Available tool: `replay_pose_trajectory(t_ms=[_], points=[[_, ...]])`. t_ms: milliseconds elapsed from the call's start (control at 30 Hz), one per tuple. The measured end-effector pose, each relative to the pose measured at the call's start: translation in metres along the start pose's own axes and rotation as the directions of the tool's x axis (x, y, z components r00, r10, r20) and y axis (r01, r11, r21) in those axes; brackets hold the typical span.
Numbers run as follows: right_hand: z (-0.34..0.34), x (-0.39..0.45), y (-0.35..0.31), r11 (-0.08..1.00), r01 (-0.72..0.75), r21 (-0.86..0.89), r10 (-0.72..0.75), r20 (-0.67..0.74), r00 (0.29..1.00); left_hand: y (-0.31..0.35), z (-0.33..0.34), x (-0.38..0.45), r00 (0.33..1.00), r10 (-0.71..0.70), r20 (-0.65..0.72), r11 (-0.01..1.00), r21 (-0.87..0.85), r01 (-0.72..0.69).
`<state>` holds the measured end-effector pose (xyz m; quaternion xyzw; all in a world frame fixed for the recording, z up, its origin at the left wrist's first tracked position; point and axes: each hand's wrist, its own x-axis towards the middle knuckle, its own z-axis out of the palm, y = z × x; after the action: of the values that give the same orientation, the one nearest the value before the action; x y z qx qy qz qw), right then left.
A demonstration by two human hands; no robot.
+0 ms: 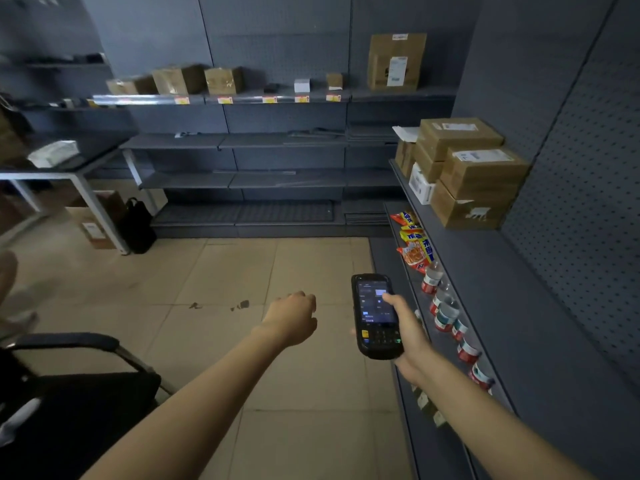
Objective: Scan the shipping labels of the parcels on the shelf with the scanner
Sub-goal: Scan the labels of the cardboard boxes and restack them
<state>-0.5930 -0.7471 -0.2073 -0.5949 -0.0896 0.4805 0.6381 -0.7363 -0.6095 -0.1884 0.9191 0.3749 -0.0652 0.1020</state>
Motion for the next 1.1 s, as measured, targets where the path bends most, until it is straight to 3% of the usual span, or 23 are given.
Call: replay_pose_trajectory(t_ms=[233,500,800,933,1100], points=[[0.041,0.113,-0.052,0.999,0.034,-0.012,-0.035,-0.1,0.994,-0.046,-0.042,0.117,1.0,0.01,-0.028,1.0,0.005,-0.01],[0.042,0.213,-0.111,1.0,0.015,0.0,-0.014,-0.29,0.957,-0.033,-0.074,0.244,0.99,0.138,-0.027,0.99,0.016,-0.138],[0.013,0.348,-0.181,0.998,0.023,0.059,0.001,-0.378,0.926,-0.013,-0.105,0.393,0.984,0.176,0.018,0.982,0.061,-0.177],[0.017,0.395,-0.208,0.997,0.017,0.074,0.013,-0.386,0.922,-0.016,-0.121,0.439,0.979,0.202,-0.033,0.977,0.082,-0.198],[0.032,0.451,-0.223,0.995,-0.007,0.095,0.045,-0.4,0.915,-0.036,-0.125,0.499,0.981,0.192,0.029,0.977,0.093,-0.194]])
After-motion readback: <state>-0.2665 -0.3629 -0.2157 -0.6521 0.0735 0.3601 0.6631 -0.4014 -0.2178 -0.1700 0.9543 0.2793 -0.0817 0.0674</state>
